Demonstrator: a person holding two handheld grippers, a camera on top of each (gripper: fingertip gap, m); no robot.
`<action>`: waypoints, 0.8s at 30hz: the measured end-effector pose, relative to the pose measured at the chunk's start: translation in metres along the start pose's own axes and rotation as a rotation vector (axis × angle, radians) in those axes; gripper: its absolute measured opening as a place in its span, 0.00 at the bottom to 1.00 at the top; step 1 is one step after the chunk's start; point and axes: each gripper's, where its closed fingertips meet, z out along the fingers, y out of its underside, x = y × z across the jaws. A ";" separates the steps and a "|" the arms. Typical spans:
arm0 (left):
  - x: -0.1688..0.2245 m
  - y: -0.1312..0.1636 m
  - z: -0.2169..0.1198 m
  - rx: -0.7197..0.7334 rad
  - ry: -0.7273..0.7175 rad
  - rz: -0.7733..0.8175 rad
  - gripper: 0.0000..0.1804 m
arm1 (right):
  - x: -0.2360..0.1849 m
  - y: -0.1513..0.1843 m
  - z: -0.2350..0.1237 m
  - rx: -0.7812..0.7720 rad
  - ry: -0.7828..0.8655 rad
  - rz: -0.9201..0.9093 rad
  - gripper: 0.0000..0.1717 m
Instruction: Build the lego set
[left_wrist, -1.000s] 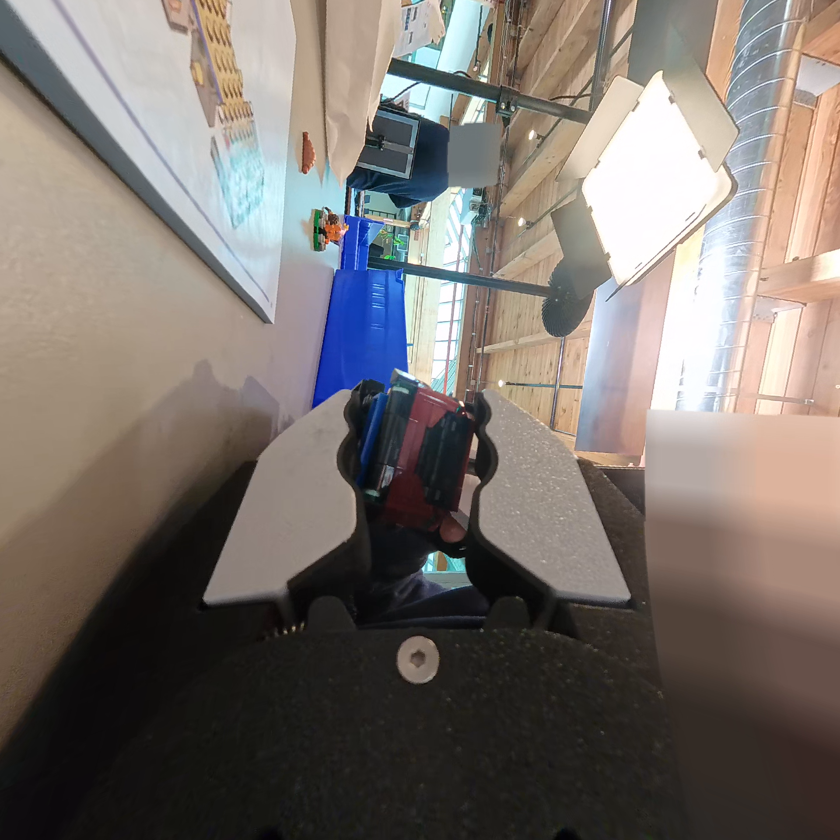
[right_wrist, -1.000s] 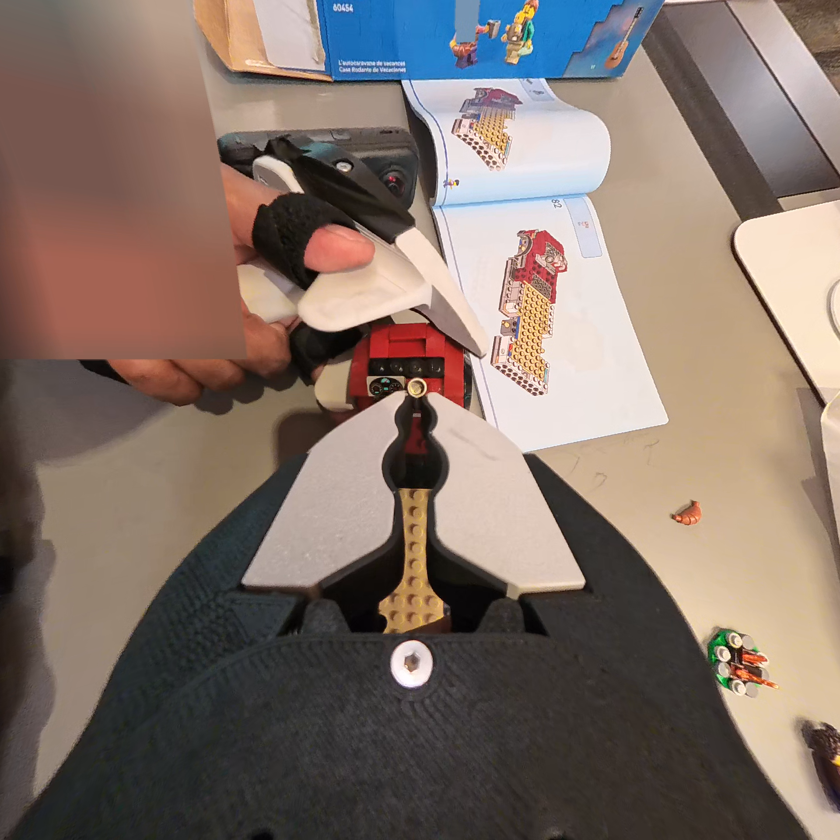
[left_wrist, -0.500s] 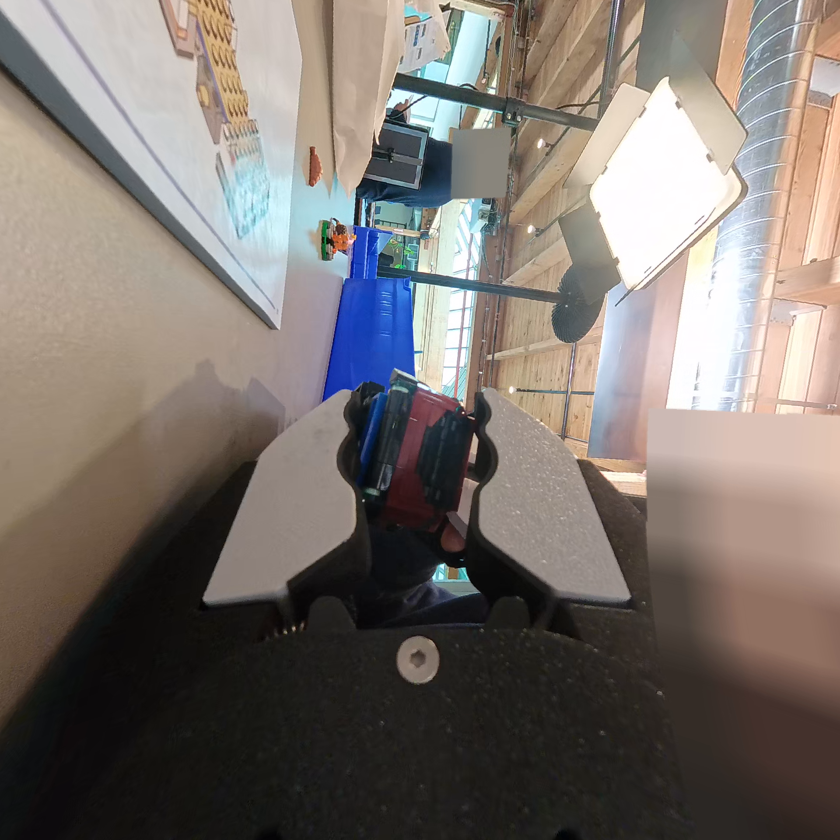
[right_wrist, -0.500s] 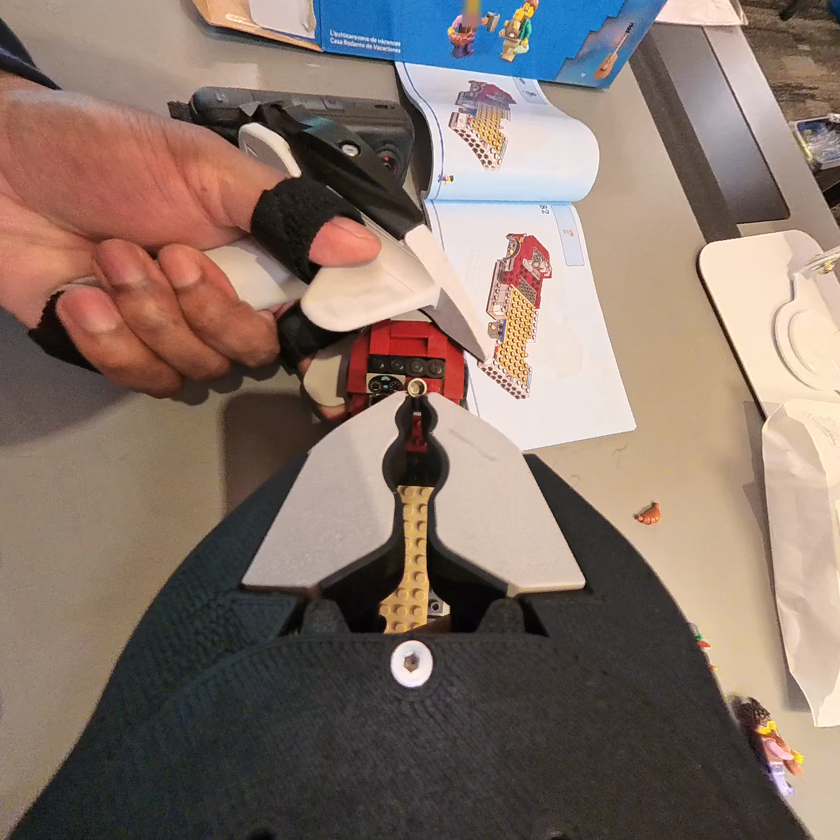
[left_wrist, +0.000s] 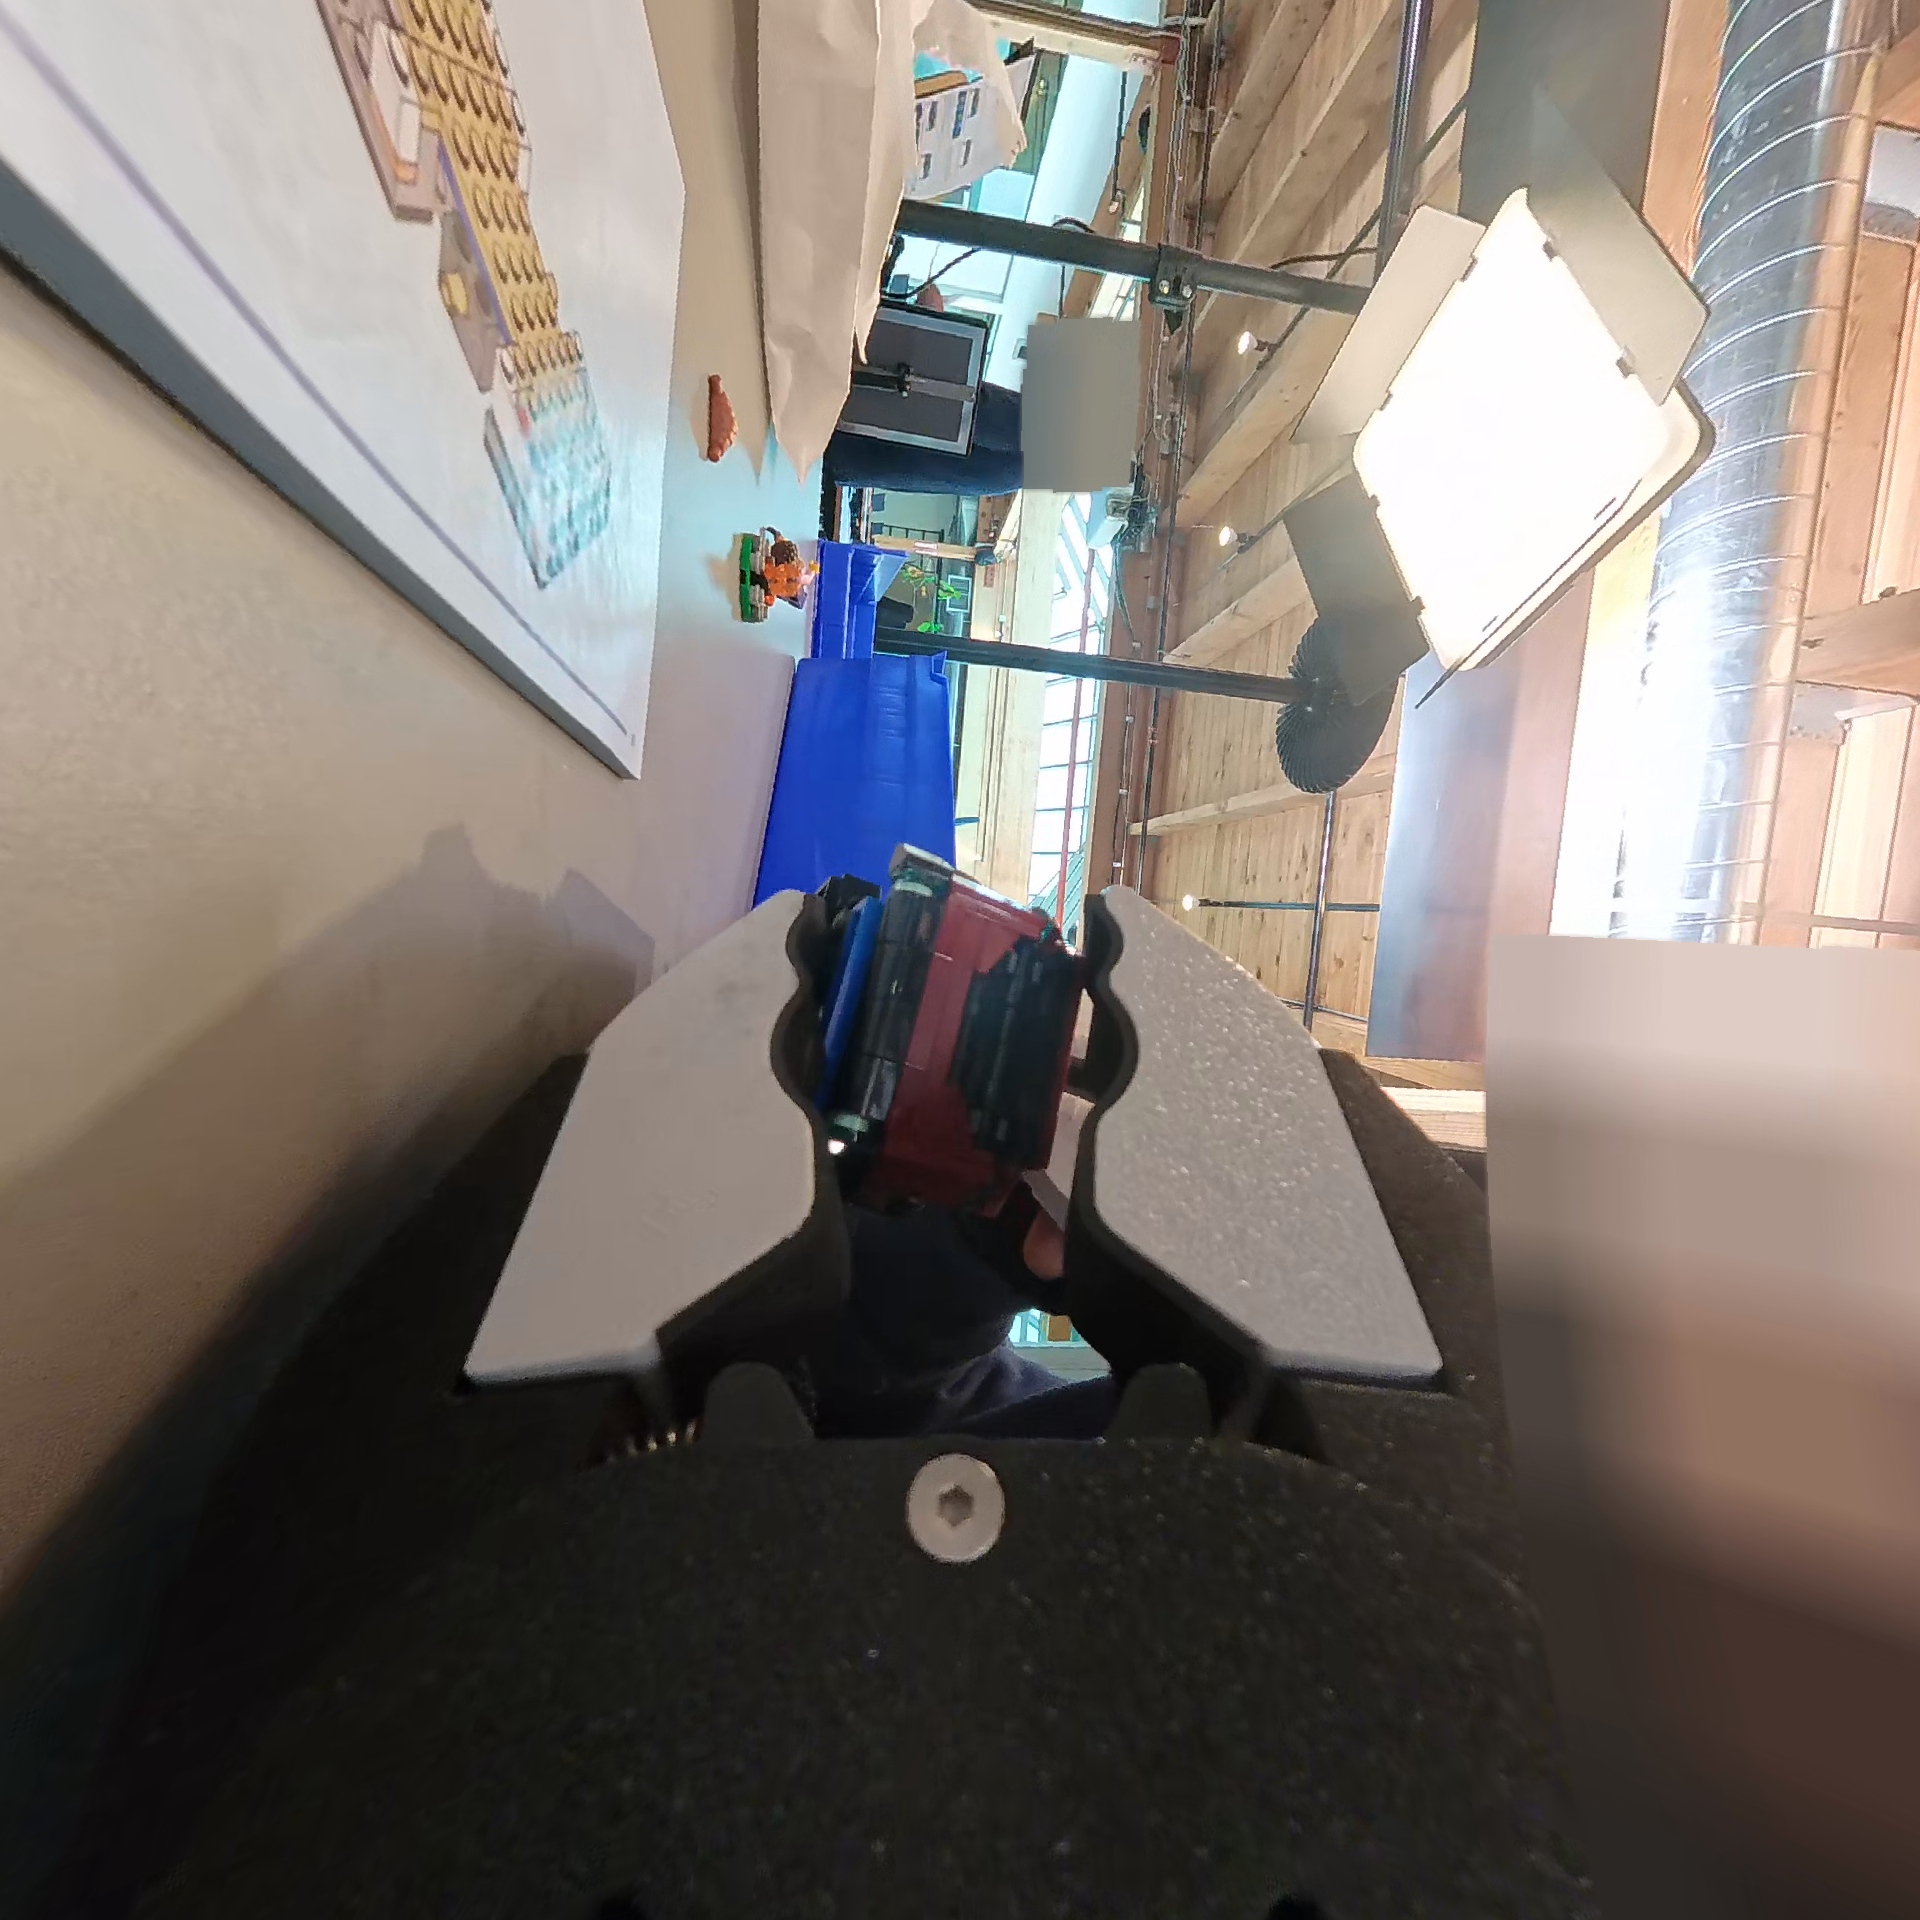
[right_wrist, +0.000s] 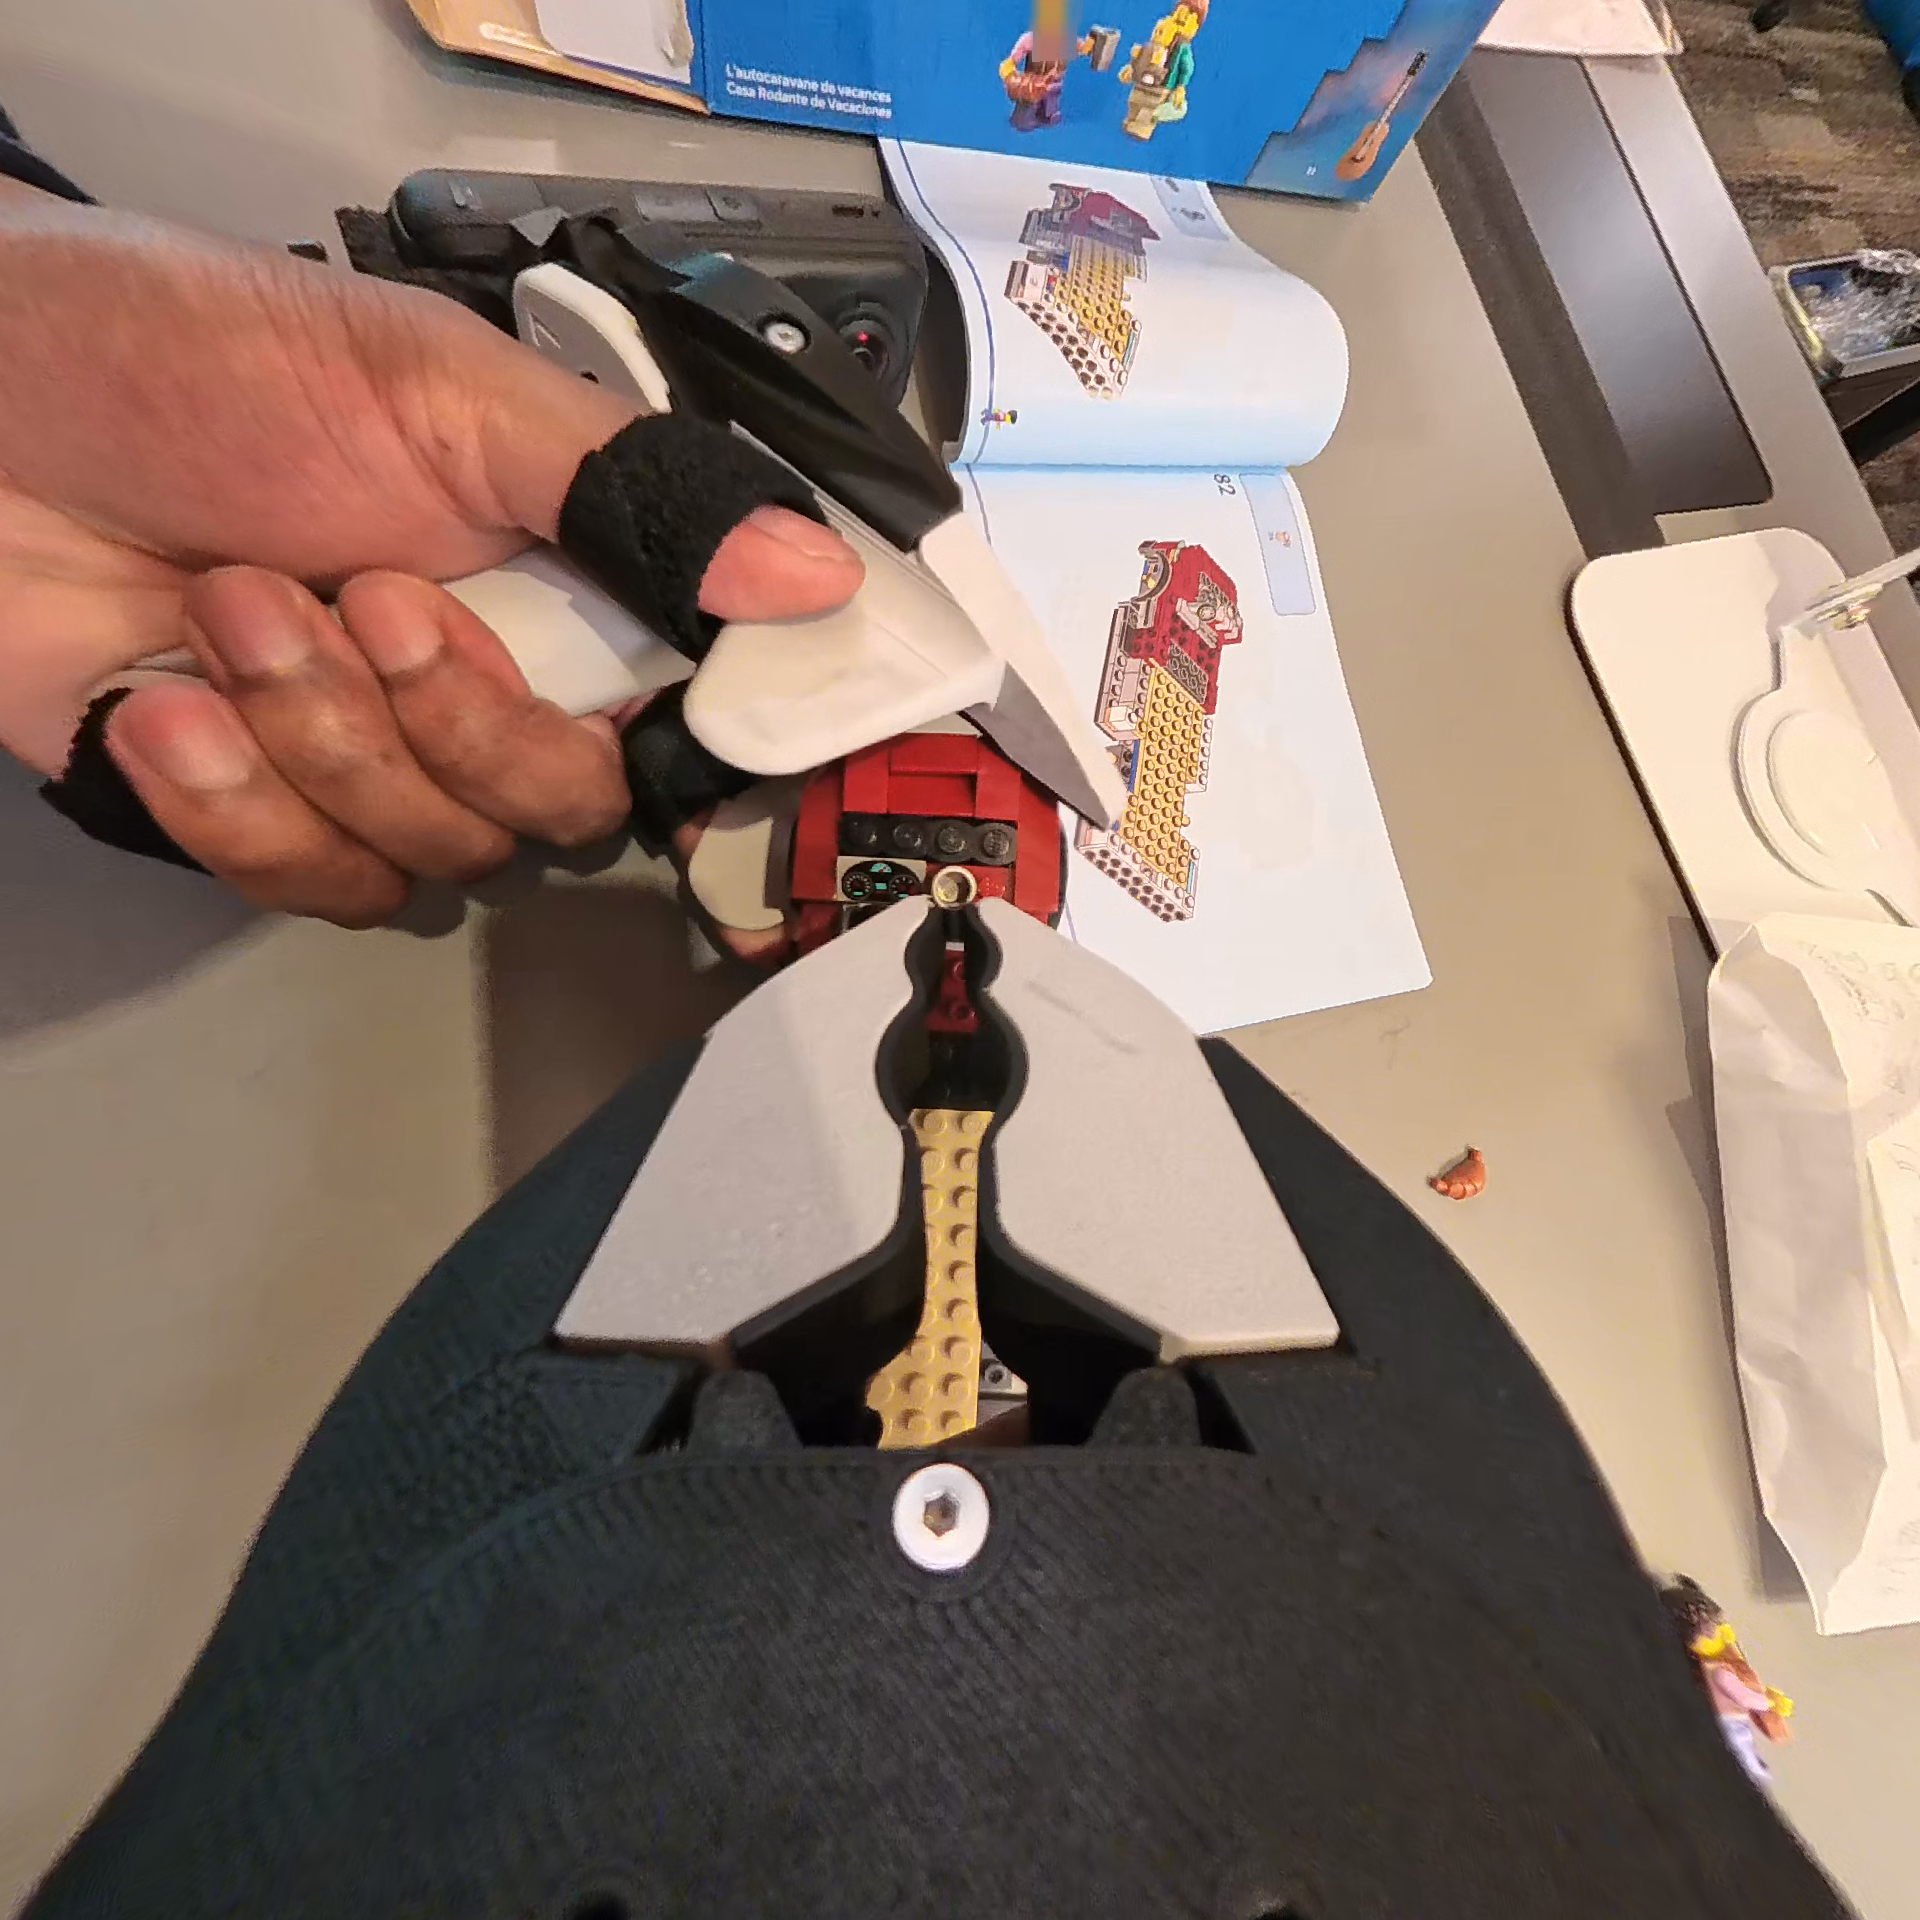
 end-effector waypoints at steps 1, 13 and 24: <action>0.000 0.000 0.000 0.001 0.000 0.003 0.26 | 0.000 -0.001 0.000 -0.004 0.006 -0.005 0.01; 0.003 -0.002 -0.001 0.006 -0.004 0.023 0.26 | 0.002 -0.003 0.000 -0.051 0.085 -0.080 0.02; 0.004 -0.003 -0.001 0.004 -0.016 0.048 0.26 | 0.004 -0.004 0.000 -0.074 0.146 -0.169 0.02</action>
